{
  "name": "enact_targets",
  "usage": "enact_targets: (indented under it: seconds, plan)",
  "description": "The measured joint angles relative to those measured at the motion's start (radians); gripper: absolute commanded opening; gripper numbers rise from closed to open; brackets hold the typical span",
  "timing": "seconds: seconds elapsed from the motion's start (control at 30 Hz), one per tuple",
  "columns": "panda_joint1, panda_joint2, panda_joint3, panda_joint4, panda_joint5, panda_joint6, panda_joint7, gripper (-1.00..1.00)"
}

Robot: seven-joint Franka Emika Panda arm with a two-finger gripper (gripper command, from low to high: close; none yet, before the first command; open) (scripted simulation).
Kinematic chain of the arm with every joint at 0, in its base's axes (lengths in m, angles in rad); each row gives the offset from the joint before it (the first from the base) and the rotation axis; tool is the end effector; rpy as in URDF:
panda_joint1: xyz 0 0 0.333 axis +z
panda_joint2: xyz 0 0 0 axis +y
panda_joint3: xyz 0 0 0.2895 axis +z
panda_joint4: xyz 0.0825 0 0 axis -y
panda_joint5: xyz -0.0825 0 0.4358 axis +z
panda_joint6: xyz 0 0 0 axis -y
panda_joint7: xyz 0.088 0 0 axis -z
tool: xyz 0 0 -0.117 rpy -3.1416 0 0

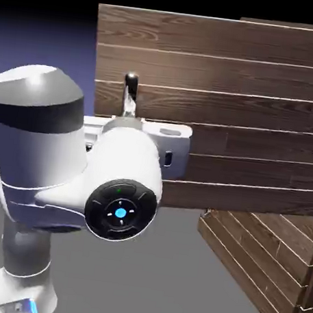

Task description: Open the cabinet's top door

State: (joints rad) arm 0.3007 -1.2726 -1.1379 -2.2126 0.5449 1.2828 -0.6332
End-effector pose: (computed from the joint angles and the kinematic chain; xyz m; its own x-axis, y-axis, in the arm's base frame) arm 0.2112 -0.3326 0.5670 0.6879 -0.1638 0.7071 0.6879 -0.1636 -0.7071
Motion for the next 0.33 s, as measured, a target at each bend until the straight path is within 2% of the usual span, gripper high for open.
enact_targets:
  seconds: [0.33]
  plan:
    - [0.306, -0.005, -0.14, 0.363, -0.061, -0.255, 0.067, -1.0]
